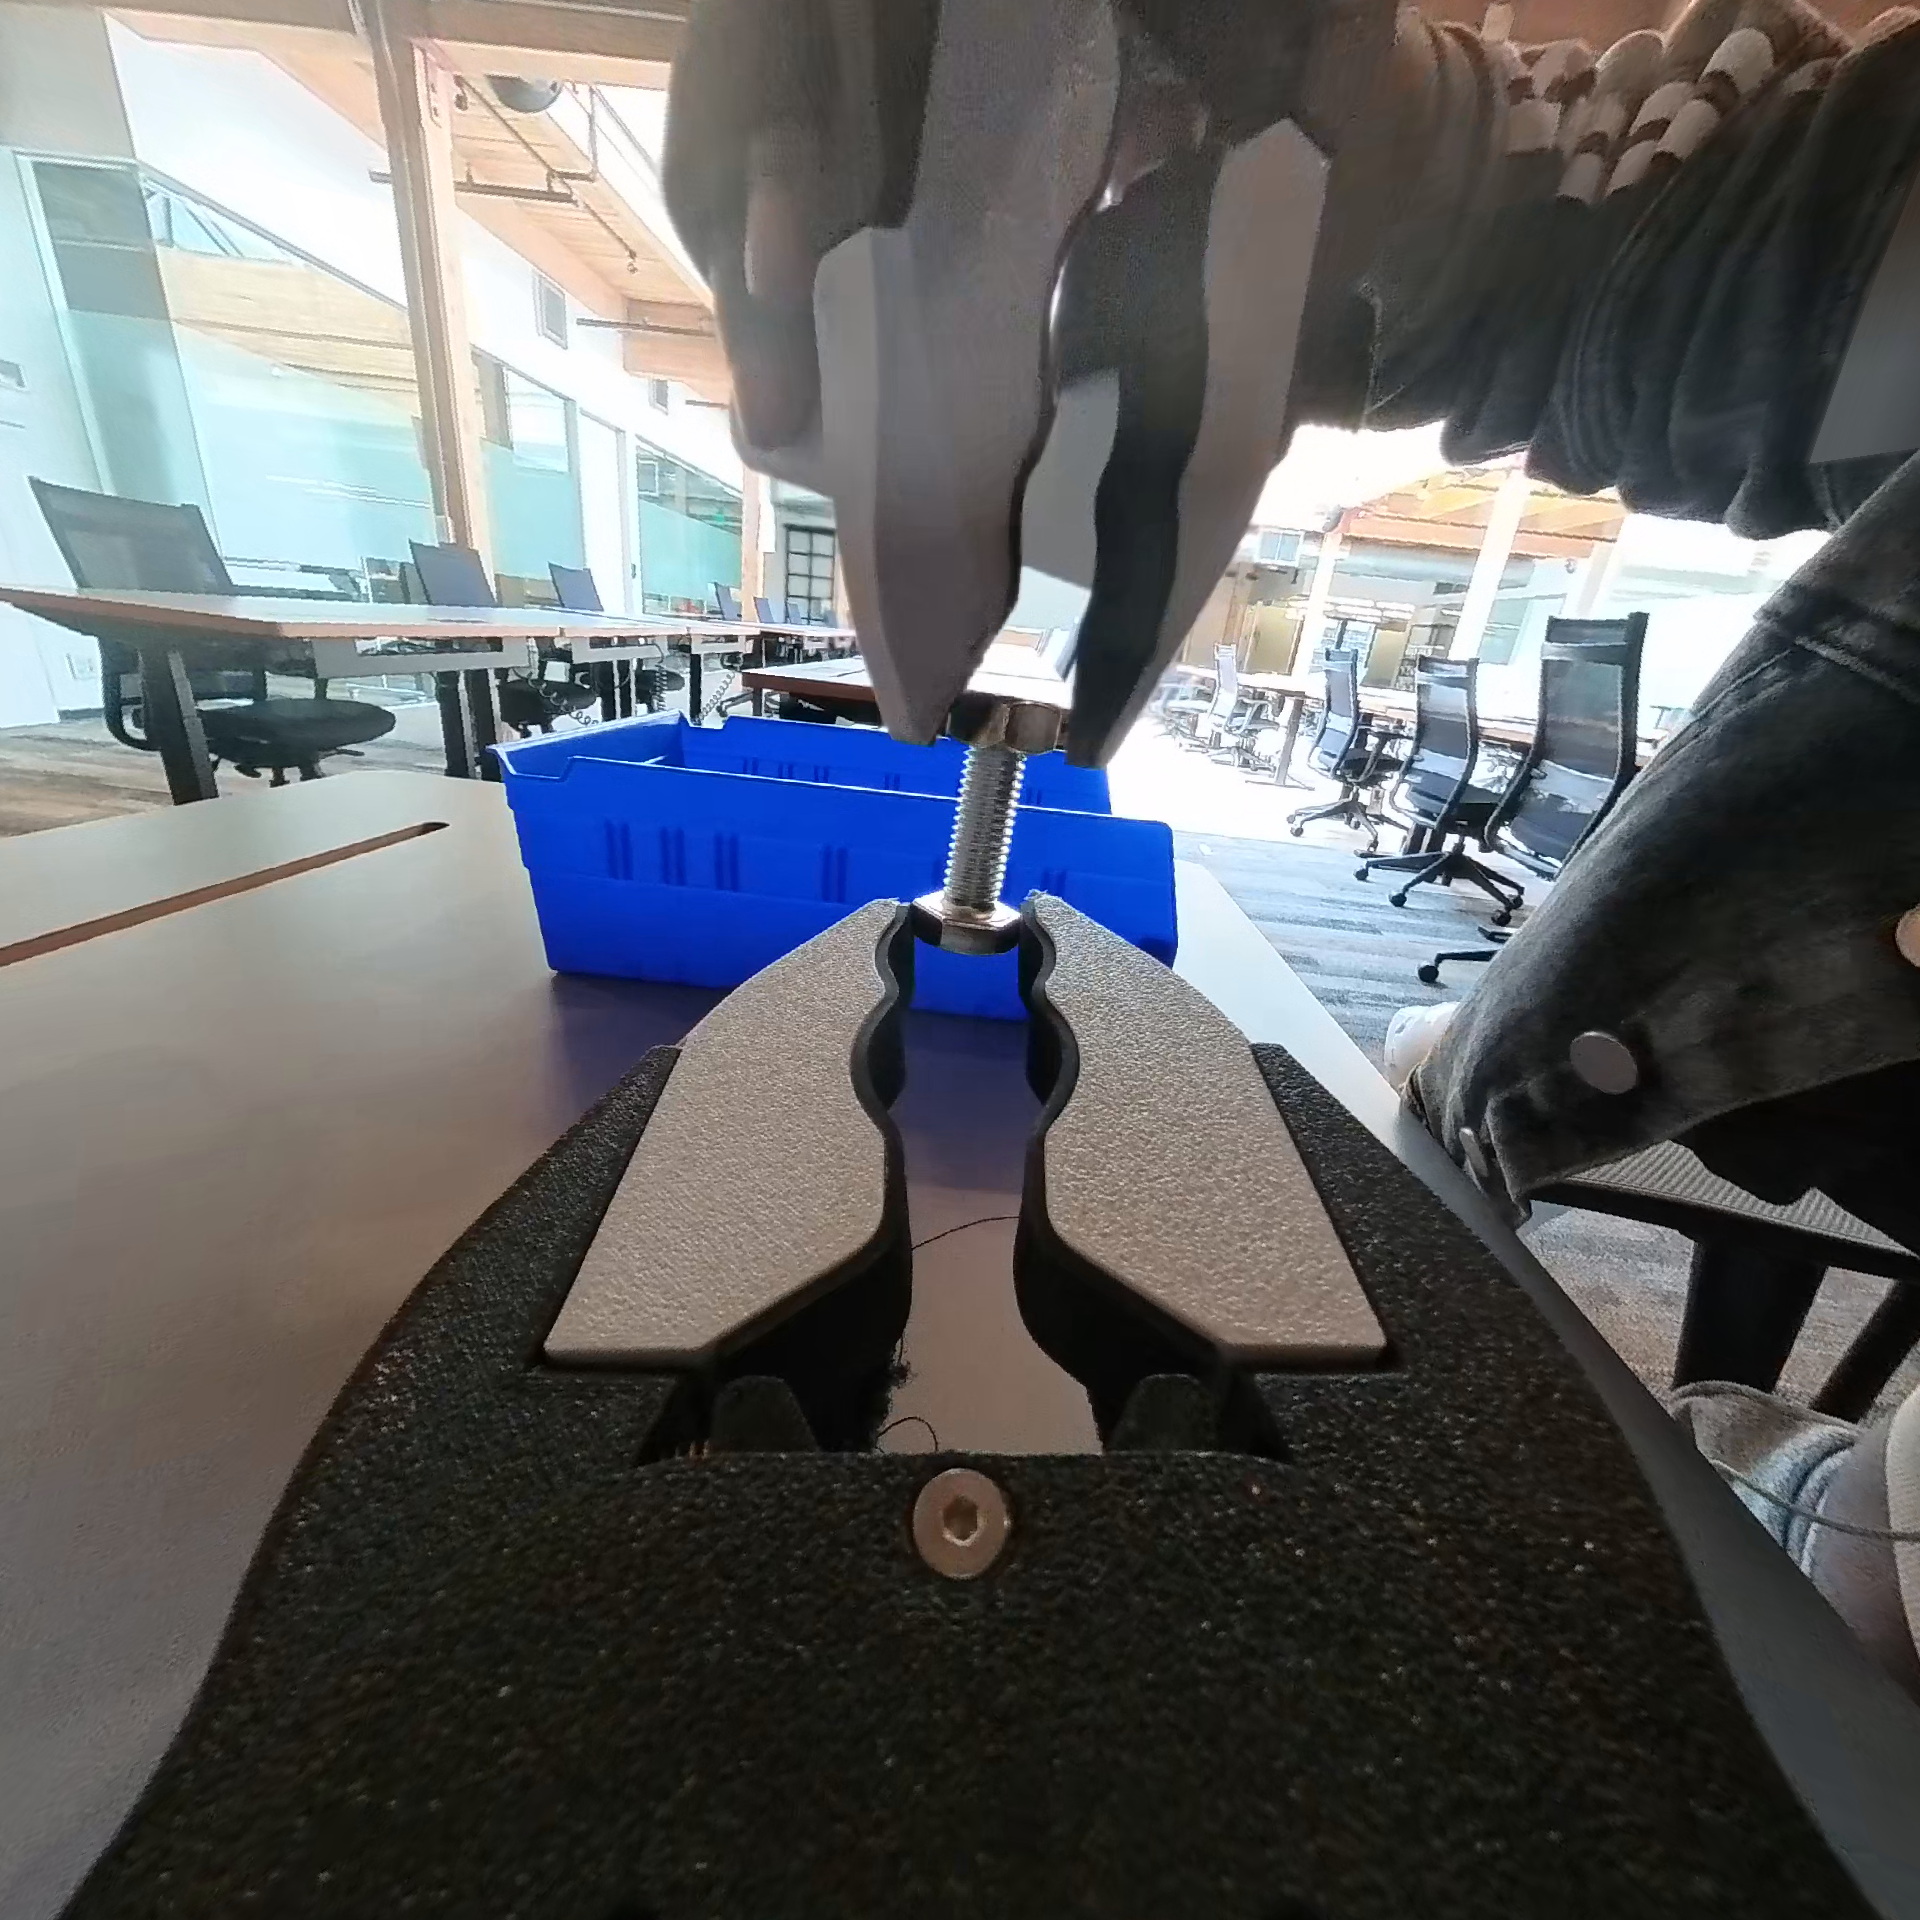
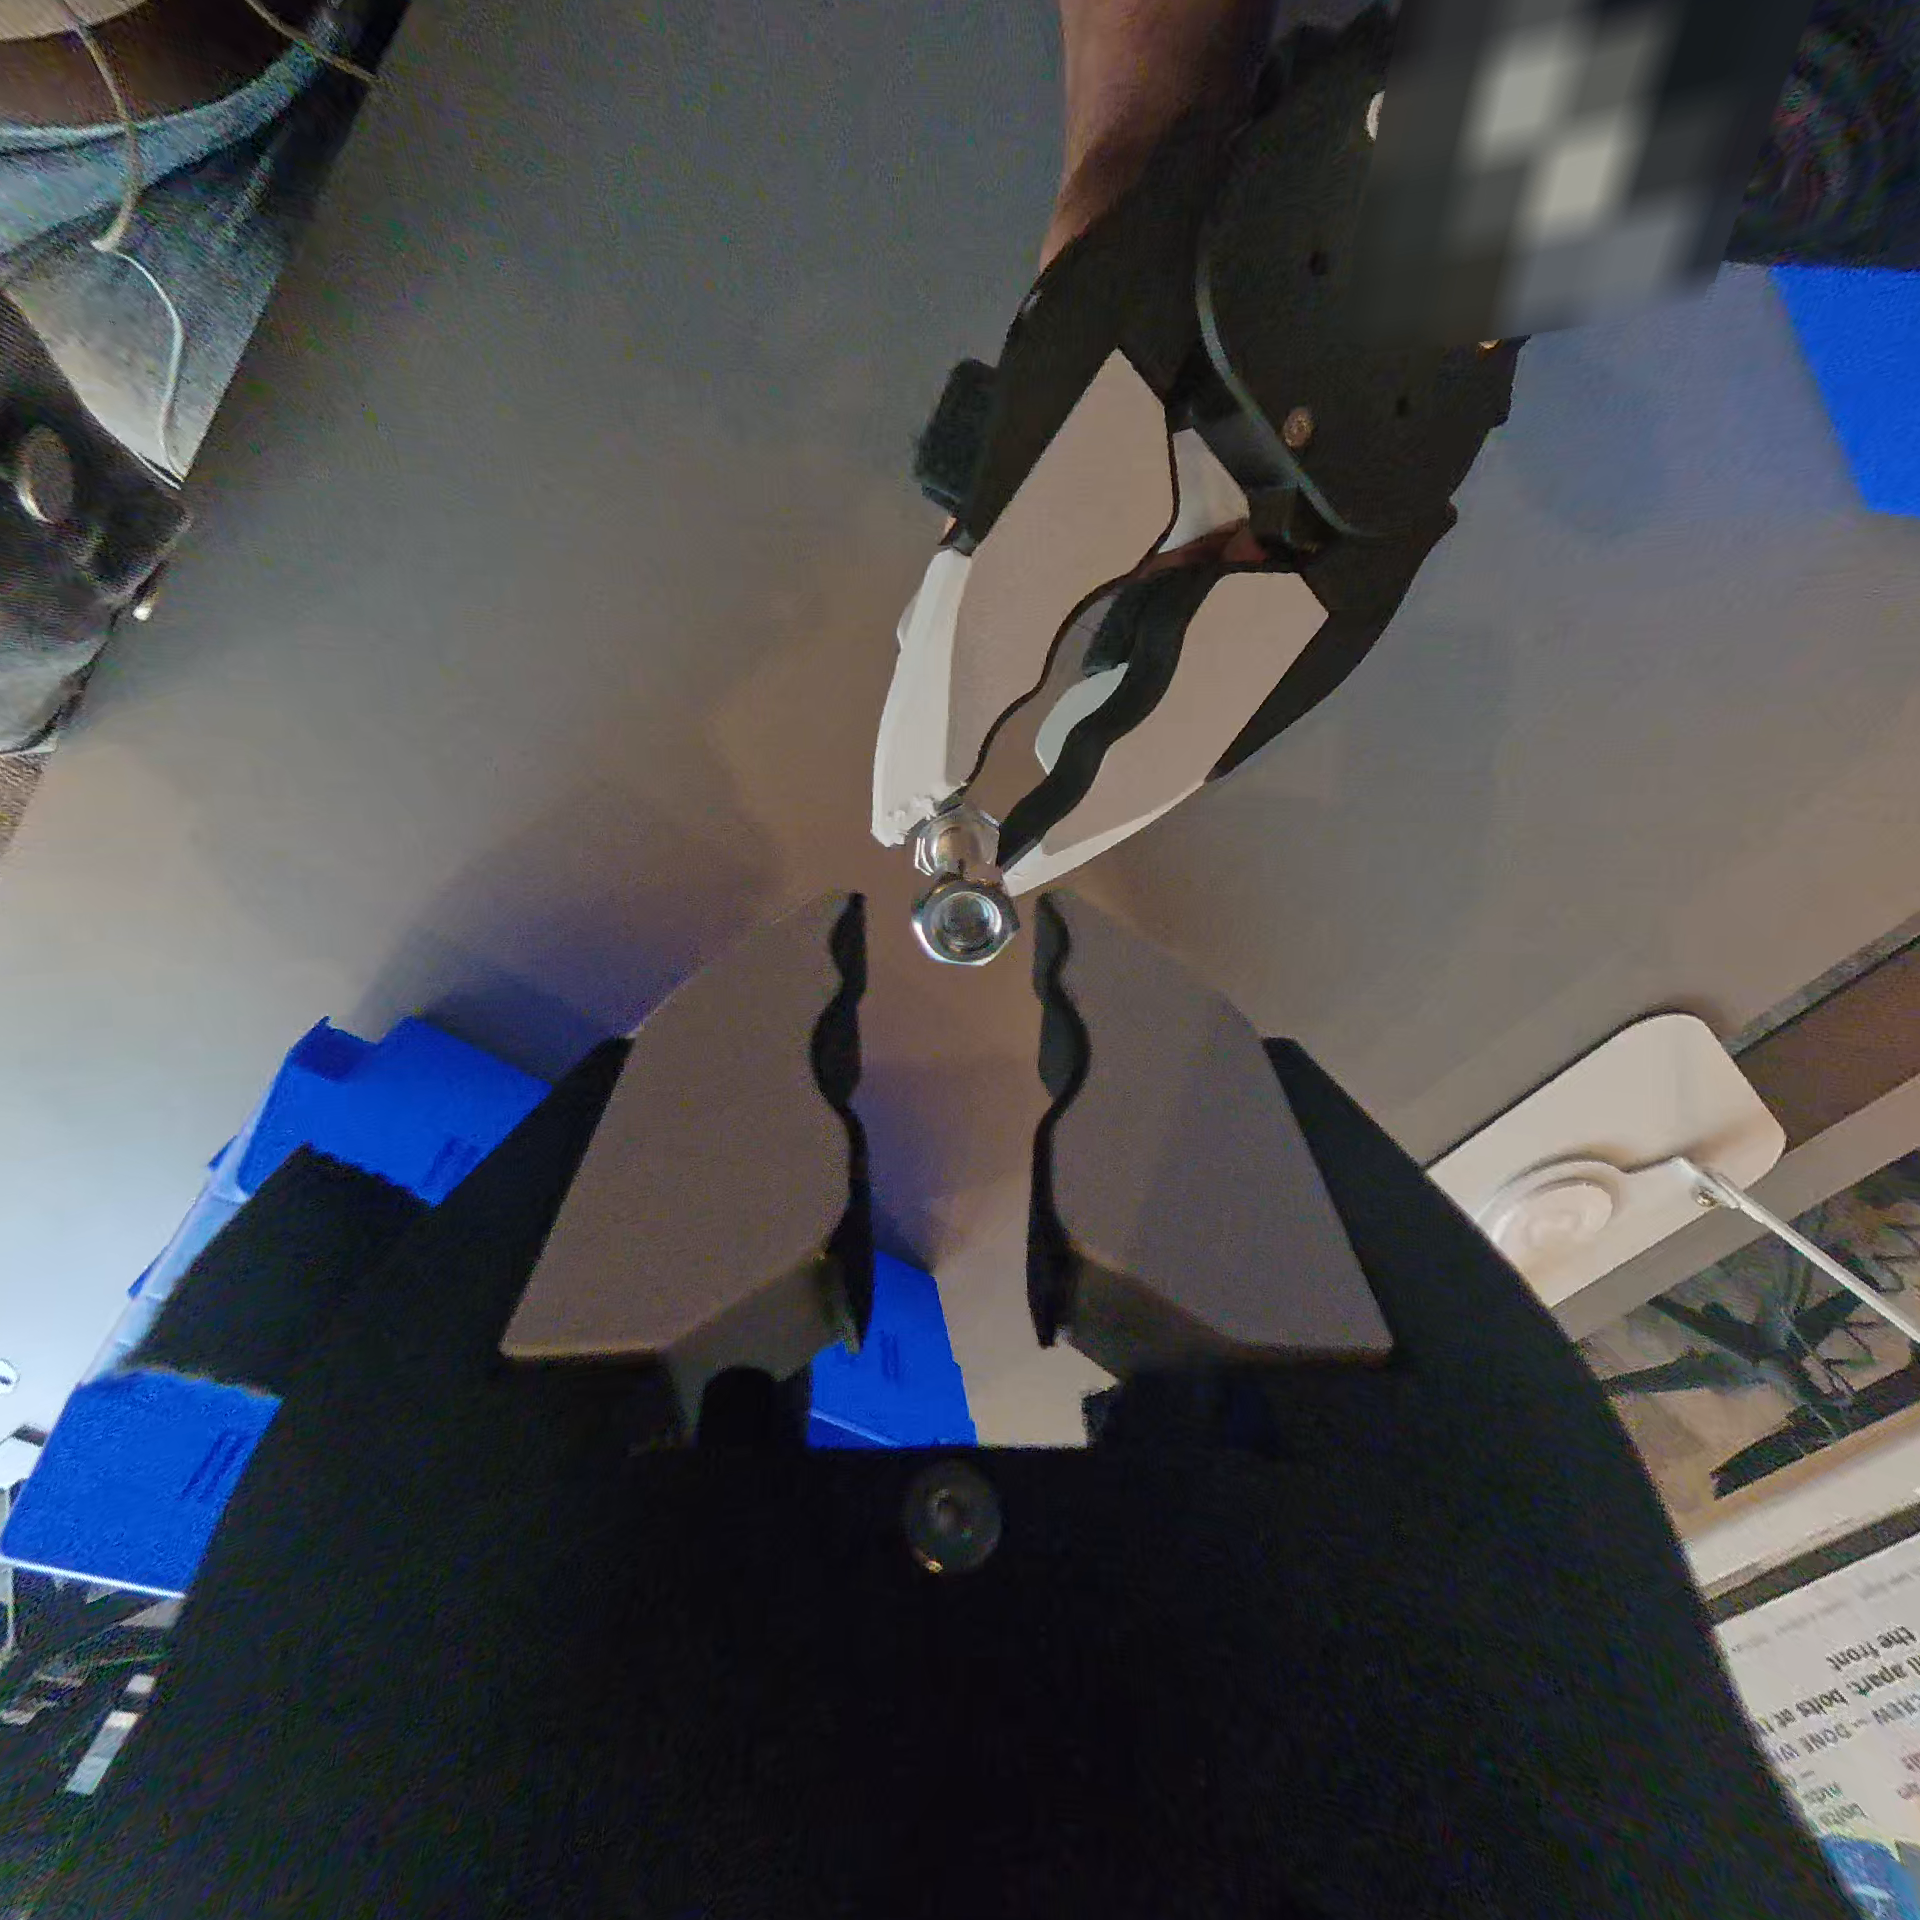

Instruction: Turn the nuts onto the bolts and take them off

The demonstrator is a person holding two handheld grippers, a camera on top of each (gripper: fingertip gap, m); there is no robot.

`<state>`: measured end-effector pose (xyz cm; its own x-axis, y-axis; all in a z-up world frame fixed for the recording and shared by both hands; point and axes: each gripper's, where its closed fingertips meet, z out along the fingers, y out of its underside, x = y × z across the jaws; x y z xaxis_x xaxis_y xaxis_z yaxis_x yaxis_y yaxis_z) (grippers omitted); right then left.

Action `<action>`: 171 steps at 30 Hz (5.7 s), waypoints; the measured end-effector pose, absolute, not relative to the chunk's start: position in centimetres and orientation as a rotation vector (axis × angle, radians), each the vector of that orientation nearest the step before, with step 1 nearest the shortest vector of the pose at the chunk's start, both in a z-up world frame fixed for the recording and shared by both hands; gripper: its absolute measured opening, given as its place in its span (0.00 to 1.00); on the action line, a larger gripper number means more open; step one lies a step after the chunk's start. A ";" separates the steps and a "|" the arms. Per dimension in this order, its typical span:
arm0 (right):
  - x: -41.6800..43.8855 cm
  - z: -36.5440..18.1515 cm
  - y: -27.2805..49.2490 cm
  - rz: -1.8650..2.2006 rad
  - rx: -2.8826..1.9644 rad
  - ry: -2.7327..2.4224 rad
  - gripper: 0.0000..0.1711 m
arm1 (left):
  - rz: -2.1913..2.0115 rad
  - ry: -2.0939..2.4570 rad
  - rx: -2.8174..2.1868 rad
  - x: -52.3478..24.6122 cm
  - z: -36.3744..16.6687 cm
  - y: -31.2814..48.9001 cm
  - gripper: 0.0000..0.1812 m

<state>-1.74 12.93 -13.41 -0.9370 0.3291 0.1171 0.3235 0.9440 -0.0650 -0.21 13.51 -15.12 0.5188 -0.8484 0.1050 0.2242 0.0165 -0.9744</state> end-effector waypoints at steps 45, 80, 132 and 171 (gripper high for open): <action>-1.7 -14.0 13.6 -0.058 -1.327 -2.595 0.12 | -0.905 0.618 -1.307 -0.2 -15.3 13.6 0.10; -1.7 -13.8 13.2 -0.014 -1.481 -2.527 0.10 | -0.896 0.614 -1.314 -0.2 -15.4 13.8 0.10; -1.6 -13.6 12.7 0.061 -0.529 -2.963 0.17 | -0.911 0.637 -1.311 0.1 -15.4 13.6 0.10; -2.0 -14.1 13.3 -0.060 -0.832 -2.850 0.11 | -0.900 0.624 -1.319 0.0 -15.5 13.7 0.10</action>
